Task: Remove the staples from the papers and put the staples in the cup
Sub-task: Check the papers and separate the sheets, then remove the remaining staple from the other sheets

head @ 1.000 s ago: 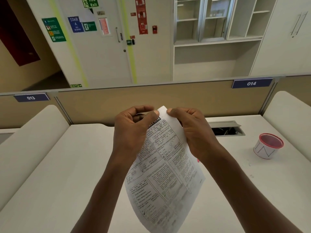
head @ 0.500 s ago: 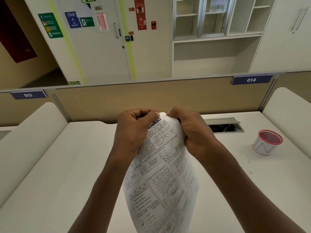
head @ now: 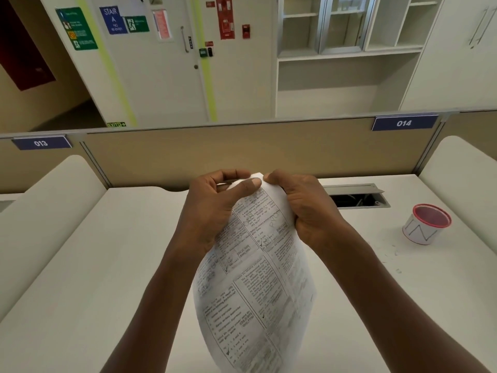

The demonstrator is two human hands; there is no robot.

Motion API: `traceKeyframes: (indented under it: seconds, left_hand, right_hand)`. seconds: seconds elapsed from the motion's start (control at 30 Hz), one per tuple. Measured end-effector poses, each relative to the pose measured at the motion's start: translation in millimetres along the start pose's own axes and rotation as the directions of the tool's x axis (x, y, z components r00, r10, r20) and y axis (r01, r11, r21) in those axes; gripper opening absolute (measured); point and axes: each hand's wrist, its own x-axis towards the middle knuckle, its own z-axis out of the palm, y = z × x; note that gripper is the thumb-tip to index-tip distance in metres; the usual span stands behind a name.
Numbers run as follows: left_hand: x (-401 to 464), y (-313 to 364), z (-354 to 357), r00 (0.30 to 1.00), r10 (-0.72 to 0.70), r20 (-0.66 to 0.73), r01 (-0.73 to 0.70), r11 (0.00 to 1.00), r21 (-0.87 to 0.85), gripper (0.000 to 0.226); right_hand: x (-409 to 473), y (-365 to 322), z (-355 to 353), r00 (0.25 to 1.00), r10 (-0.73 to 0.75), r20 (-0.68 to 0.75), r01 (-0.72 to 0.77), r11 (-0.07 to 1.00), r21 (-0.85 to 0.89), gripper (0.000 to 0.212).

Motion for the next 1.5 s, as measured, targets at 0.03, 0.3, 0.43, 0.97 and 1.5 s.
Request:
traceKeyframes:
  seconds: [0.03,0.3,0.43,0.97,1.5]
  left_hand:
    - [1,-2,-1,1.0,-0.004,-0.006,0.004,1.0,-0.003,0.027]
    - [25,-37,-12,0.99,-0.048,-0.13,0.045,0.999,-0.025,0.028]
    - [49,-74,-22,0.973,-0.094,-0.213,0.114,0.99,0.082,0.028]
    - [70,-304,11,0.924,-0.324,-0.205,0.376,0.869,0.321,0.023]
    - [55,-357,27,0.976,0.134,-0.172,0.02,0.731,0.682,0.018]
  right_hand:
    - [0,1,0,1.0,-0.02,0.014,0.02,1.0,-0.022,0.03]
    - [17,38,-38,0.971,0.075,0.228,0.054,0.858,-0.511,0.042]
    - [28,81,-66,0.941,0.222,0.257,-0.009,0.774,-0.633,0.029]
    - [78,240,-144,0.935,0.355,0.014,-0.166,0.472,-0.866,0.035]
    - [111,247,-153,0.968,-0.23,-0.1,-0.048,0.219,-0.975,0.037]
